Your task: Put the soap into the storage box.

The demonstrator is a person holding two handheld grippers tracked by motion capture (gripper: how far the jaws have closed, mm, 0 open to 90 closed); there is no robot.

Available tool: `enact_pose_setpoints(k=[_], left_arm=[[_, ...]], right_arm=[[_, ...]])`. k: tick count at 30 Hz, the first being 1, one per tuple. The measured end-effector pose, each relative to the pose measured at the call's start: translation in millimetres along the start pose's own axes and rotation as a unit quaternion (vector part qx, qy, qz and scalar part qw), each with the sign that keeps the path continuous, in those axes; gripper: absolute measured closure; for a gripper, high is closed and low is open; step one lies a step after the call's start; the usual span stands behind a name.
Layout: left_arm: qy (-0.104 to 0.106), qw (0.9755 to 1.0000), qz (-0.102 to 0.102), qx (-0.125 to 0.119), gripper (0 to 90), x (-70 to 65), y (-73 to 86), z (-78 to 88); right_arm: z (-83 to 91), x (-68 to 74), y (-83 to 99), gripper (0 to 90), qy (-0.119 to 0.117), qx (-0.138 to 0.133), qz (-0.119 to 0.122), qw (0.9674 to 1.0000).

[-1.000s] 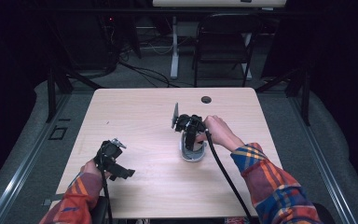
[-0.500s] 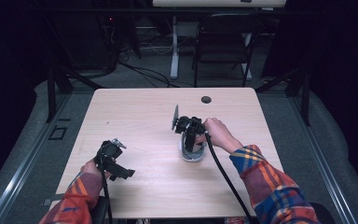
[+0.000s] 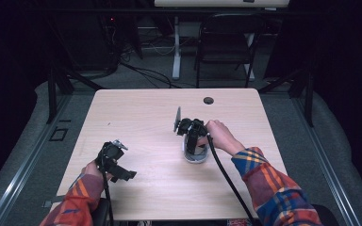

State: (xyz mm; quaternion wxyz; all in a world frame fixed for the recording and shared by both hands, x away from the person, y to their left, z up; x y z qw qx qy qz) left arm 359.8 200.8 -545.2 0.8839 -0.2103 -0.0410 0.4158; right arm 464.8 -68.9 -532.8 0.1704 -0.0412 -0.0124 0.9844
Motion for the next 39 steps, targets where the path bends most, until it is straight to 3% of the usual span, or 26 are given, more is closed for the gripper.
enact_pose_setpoints(k=[5, 7, 23, 32, 39], left_arm=[[0.001, 1.0, 0.0, 0.0, 0.2, 0.1, 0.0, 0.0], [0.001, 1.0, 0.0, 0.002, 0.2, 0.0, -0.1, -0.1], [0.0, 1.0, 0.0, 0.001, 0.4, -0.3, 0.0, -0.3], [-0.002, 1.0, 0.0, 0.003, 0.6, -0.8, -0.3, -0.5], [-0.003, 1.0, -0.001, 0.005, 1.0, -1.1, -0.3, -0.5]], right_arm=[[0.6, -0.7, 0.7, 23.3, -0.005, 0.0, -0.003, 1.0], [5.8, -0.9, 2.1, 18.1, -0.005, -0.011, -0.006, 0.9999], [35.9, 4.7, 17.9, 0.1, 0.024, -0.052, -0.008, 0.9983], [65.5, 12.7, 49.7, 0.0, 0.044, -0.074, -0.009, 0.9963], [71.4, 19.3, 71.3, 0.0, 0.049, -0.084, -0.013, 0.9952]])
Point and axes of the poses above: each handheld gripper's, and its own axes: z roughly backward along the jaws, y roughly out of its underside, x roughly to its left, the point moved 3 cm from there along -z, roughly forward along the jaws, and after that the axes turned 2 degrees about z, right-handed, at the moved point
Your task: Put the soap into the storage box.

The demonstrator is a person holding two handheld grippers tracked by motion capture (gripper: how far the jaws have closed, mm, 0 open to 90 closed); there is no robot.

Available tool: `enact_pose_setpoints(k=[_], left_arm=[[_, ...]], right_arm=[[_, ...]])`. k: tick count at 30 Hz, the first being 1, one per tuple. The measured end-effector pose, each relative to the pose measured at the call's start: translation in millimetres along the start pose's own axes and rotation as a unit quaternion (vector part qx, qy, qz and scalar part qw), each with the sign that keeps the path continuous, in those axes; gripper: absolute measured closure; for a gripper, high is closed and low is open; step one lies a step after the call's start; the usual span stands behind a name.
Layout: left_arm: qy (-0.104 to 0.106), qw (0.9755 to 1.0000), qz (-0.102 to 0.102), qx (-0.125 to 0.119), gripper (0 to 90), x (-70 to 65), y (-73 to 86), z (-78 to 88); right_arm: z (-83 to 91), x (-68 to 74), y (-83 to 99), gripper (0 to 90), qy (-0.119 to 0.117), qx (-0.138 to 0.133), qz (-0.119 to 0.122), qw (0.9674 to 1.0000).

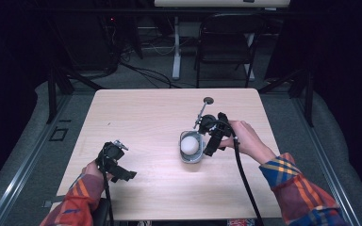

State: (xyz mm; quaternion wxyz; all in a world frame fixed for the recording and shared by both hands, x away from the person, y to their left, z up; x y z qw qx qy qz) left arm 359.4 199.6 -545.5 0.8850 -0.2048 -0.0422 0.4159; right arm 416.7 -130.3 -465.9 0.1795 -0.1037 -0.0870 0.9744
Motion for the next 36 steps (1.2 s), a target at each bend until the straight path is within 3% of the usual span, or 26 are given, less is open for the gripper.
enact_pose_setpoints(k=[14, 15, 20, 25, 31, 32, 35, 36], left_arm=[[-0.002, 1.0, -0.001, 0.001, 1.4, -0.4, -0.1, 0.1], [-0.001, 1.0, -0.002, 0.001, 1.4, -0.3, -0.2, 0.1], [-0.001, 1.0, -0.004, 0.002, 1.7, -0.6, -0.3, 0.2], [-0.001, 1.0, -0.005, 0.004, 1.8, -0.7, -0.4, 0.0], [-0.001, 1.0, -0.006, 0.004, 1.8, -0.8, -0.3, -0.5], [0.0, 1.0, -0.006, 0.004, 1.8, -0.9, -0.4, -0.8], [0.001, 1.0, -0.006, 0.005, 1.8, -1.1, -0.6, -1.3], [0.001, 1.0, -0.006, 0.005, 1.8, -1.1, -0.6, -1.3]], right_arm=[[3.1, 7.8, 57.7, 0.0, 0.01, 0.017, -0.024, 0.9995], [2.9, 7.3, 67.5, 0.0, 0.014, 0.029, -0.024, 0.9992], [-2.5, 9.2, 85.6, 0.0, 0.006, 0.025, -0.048, 0.9985], [-15.9, 15.1, 113.2, 0.0, 0.001, 0.036, -0.068, 0.9971], [-29.5, 21.2, 137.7, 0.0, -0.003, 0.057, -0.076, 0.9955], [-37.9, 26.3, 148.0, 0.2, -0.014, 0.059, -0.081, 0.9949], [-46.5, 32.6, 159.4, 2.0, -0.015, 0.066, -0.086, 0.994], [-47.4, 33.1, 161.6, 2.8, -0.007, 0.077, -0.078, 0.994]])
Point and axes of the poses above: each handheld gripper's, and its own axes: z roughly backward along the jaws, y roughly out of its underside, x roughly to its left, the point moved 3 cm from there along -z, roughly forward along the jaws, and after that the axes turned 2 degrees about z, right-handed, at the moved point
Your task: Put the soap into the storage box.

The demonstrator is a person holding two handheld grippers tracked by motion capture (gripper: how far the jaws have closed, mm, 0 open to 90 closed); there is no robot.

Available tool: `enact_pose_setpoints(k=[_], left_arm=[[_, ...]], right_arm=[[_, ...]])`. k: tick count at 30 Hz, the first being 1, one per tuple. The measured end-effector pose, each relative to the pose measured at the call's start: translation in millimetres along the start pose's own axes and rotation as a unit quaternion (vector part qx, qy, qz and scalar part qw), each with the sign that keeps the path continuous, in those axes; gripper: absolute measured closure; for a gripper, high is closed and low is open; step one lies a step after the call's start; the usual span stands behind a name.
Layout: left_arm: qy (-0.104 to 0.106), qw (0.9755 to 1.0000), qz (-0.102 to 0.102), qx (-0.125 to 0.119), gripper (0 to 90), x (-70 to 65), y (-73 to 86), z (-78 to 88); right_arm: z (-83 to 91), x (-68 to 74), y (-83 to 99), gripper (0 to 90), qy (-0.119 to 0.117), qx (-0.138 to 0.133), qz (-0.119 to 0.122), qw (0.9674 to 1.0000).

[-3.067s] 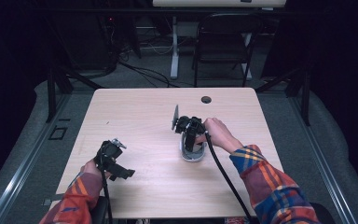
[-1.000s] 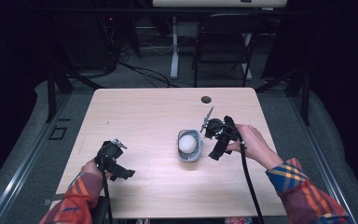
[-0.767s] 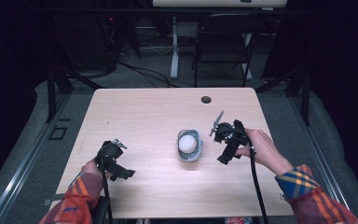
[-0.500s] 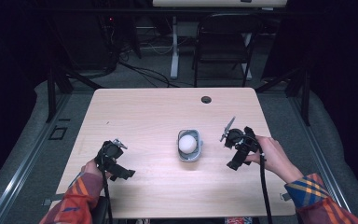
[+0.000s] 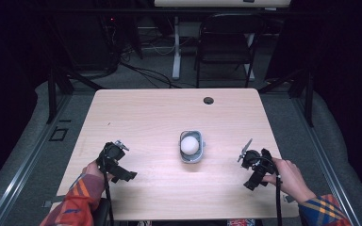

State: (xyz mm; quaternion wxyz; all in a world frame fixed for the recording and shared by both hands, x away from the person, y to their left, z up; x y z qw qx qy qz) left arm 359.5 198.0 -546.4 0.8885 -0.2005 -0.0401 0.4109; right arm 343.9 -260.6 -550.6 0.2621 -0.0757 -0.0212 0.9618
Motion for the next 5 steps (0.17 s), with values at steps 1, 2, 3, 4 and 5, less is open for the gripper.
enact_pose_setpoints(k=[1, 2, 3, 4, 5], left_arm=[[0.0, 1.0, -0.001, 0.001, 1.8, -0.2, -0.4, 0.0], [0.0, 1.0, -0.001, 0.001, 1.7, -0.4, -0.6, -0.1], [0.001, 1.0, -0.002, 0.001, 1.8, -0.6, -0.8, -0.1], [0.001, 1.0, -0.002, 0.001, 1.8, -0.6, -0.8, -0.1], [0.0, 1.0, -0.003, 0.001, 1.8, -0.8, -0.8, 0.1]], right_arm=[[-3.7, 1.3, 2.9, 3.1, 0.002, -0.003, -0.006, 1.0], [-5.2, 1.2, 4.2, 3.0, 0.004, -0.001, -0.009, 1.0], [-6.1, 1.3, 5.3, 3.0, 0.004, 0.002, -0.014, 0.9999], [-6.1, 1.3, 5.3, 3.0, 0.004, 0.002, -0.014, 0.9999], [-10.2, 0.7, 6.1, 3.1, -0.01, 0.0, -0.023, 0.9997]])
Point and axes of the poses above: each handheld gripper's, and its own axes: z roughly backward along the jaws, y roughly out of its underside, x roughly to its left, the point moved 3 cm from there along -z, roughly forward along the jaws, and after that the axes turned 2 degrees about z, right-handed, at the moved point
